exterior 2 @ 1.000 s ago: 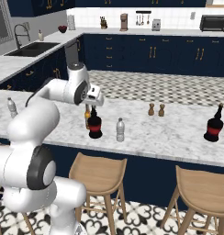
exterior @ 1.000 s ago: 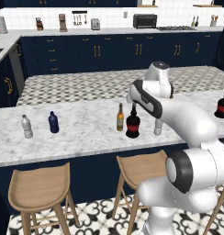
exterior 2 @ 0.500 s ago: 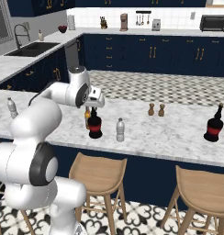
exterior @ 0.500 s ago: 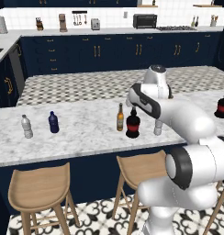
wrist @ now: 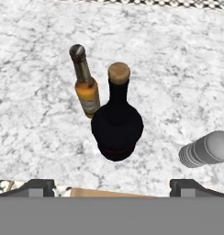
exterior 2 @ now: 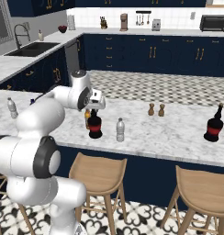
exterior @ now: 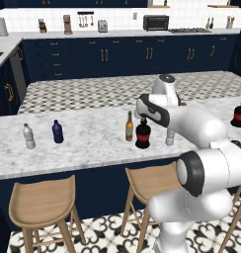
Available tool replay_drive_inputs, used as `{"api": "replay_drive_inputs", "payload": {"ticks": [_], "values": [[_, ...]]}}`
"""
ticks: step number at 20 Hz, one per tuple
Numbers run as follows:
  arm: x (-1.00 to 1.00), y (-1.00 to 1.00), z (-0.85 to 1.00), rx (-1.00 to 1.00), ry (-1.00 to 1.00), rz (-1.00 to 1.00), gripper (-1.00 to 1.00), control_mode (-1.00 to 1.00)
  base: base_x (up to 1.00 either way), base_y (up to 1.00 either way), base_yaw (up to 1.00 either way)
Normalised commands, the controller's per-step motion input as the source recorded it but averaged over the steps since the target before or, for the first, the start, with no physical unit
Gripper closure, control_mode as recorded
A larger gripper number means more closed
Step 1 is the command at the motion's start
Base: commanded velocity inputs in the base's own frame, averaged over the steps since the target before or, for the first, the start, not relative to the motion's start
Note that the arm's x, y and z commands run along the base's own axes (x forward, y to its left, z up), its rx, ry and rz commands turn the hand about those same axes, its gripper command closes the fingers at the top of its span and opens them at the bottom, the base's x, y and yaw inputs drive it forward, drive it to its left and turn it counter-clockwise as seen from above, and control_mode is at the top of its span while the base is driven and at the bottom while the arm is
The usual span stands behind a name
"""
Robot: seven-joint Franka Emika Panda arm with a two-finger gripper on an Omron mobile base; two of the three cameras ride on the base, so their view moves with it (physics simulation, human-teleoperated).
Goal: Move the plastic bottles in the middle to the plastics group, and the glass bottles in the middle to the glass group.
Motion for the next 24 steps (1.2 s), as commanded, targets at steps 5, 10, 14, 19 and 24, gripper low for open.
{"api": "replay_drive_inputs", "payload": {"ticks": [5, 10, 14, 19, 24], "values": [[0.15, 0.0, -0.12, 0.0, 0.0, 0.05, -1.0, -1.0, 0.0, 0.0, 0.0], [0.06, 0.0, -0.03, 0.0, 0.0, 0.03, -1.0, -1.0, 0.0, 0.0, 0.0], [0.0, 0.0, -0.1, 0.0, 0.0, 0.0, -1.0, -1.0, 0.0, 0.0, 0.0], [0.02, 0.0, -0.34, 0.0, -0.04, 0.0, -1.0, -1.0, 0.0, 0.0, 0.0], [0.08, 0.0, -0.26, -0.02, -0.05, 0.0, -1.0, -1.0, 0.0, 0.0, 0.0]]}}
